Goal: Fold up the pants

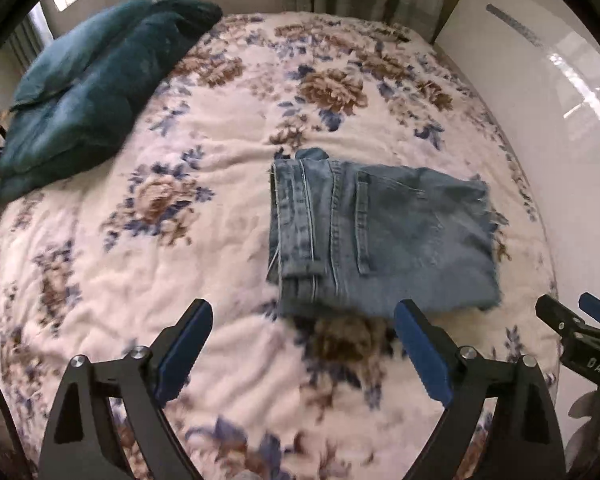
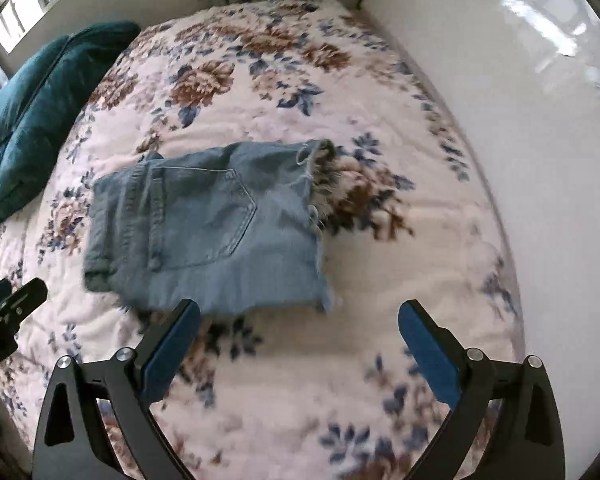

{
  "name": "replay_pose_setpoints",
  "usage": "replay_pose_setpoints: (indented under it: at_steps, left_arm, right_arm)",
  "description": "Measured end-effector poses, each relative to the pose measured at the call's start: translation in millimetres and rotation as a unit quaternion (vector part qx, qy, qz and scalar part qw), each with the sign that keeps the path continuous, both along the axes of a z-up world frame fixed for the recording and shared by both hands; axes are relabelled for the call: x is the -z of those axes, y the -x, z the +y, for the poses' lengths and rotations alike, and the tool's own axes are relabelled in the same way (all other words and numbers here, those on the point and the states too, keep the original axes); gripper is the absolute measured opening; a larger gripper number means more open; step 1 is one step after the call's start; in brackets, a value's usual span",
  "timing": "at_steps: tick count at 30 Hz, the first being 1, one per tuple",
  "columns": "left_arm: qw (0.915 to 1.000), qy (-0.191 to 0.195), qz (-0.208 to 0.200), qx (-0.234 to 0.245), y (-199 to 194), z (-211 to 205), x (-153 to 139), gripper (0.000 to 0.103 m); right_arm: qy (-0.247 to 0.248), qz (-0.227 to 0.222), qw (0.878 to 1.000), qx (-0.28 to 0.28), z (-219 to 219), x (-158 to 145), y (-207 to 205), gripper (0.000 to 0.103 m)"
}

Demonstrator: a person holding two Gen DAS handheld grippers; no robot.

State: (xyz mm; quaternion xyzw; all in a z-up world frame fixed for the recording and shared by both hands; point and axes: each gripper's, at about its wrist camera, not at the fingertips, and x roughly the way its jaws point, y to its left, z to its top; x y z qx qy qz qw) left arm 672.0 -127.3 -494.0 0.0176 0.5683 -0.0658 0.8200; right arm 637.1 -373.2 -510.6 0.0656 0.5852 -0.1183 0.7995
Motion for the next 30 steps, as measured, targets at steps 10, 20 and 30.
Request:
replay_pose_setpoints:
  at_steps: [10, 20, 30]
  left_arm:
    - [0.9969, 0.0, -0.075, 0.025, 111, -1, -172, 0.093]
    - [0.9924, 0.013, -0.118, 0.034, 225, 10, -293, 0.093]
    - [0.989, 0.026, -0.145, 0.014, 306, 34, -367, 0.093]
  right_arm:
    - [0.032, -0.069, 0.997, -0.003, 38, -188, 128, 0.101]
    - [0.039, -0.137, 0.99, -0.026, 74, -348, 246, 0.101]
    - [0.046, -0.178, 0.982, -0.048, 96, -458, 356, 0.101]
